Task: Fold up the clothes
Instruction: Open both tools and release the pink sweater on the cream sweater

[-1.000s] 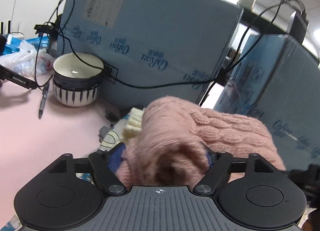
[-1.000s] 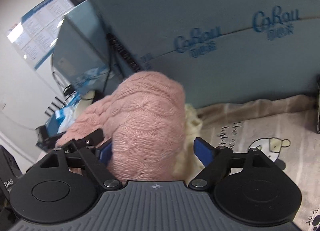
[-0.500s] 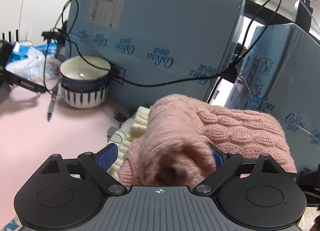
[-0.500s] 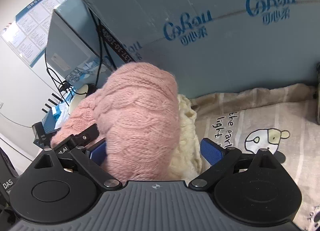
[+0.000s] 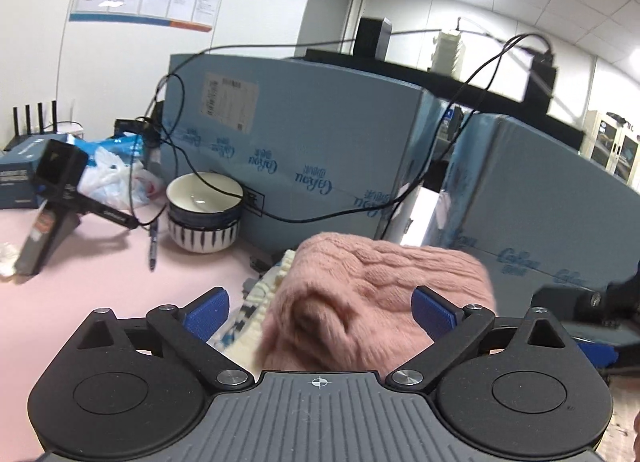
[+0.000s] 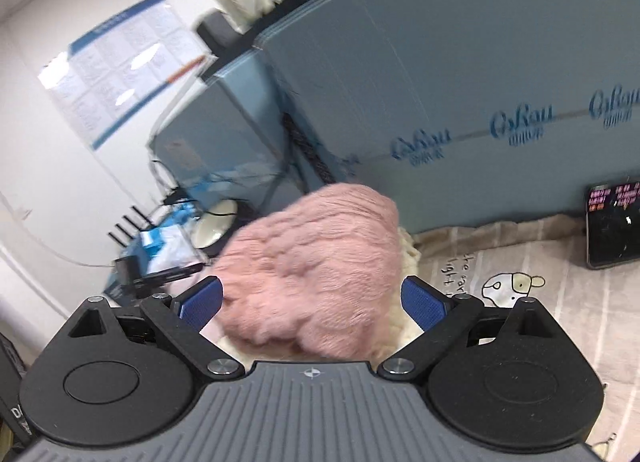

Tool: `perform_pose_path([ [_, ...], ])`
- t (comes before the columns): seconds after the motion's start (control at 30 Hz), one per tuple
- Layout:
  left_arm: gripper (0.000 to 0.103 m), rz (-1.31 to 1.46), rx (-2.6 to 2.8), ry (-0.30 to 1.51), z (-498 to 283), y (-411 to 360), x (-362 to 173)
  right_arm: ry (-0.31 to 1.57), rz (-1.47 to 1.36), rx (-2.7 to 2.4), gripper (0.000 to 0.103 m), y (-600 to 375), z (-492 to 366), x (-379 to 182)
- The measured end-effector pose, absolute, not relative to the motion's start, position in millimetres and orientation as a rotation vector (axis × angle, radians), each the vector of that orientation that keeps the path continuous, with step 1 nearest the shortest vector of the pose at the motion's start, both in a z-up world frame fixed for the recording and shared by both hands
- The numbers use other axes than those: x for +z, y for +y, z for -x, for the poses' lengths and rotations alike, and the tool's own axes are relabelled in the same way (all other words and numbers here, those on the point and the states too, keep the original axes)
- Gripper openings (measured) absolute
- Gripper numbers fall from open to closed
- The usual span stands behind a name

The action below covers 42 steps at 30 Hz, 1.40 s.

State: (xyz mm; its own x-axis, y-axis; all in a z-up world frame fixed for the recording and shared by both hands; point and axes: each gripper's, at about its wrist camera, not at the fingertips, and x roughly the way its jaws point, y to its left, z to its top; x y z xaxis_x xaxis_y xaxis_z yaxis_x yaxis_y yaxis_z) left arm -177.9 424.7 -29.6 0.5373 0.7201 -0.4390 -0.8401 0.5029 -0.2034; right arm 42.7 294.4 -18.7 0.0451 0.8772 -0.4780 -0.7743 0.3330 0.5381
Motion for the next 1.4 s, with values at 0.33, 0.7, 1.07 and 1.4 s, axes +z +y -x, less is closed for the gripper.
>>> perform_pose_path([
  [0.33,0.102,0.406,0.961,0.262,208.2,348.8,6.5,0.715,-0.138,1.348,0.103,220.3,-2.8,29.9],
  [0.7,0.103,0.348,1.017,0.256,225.1,282.0,32.6,0.618,-0.123,1.374,0.103,150.5,22.7,49.5],
  [1.07,0.103,0.294,1.147,0.313,205.0,234.9,27.1,0.555,-0.11,1.273,0.103,97.2,23.6,46.1],
  [1.4,0.103,0.357,1.144,0.388,205.6,227.0,16.3,0.602,-0.075,1.19,0.103,83.6,29.3,29.7],
])
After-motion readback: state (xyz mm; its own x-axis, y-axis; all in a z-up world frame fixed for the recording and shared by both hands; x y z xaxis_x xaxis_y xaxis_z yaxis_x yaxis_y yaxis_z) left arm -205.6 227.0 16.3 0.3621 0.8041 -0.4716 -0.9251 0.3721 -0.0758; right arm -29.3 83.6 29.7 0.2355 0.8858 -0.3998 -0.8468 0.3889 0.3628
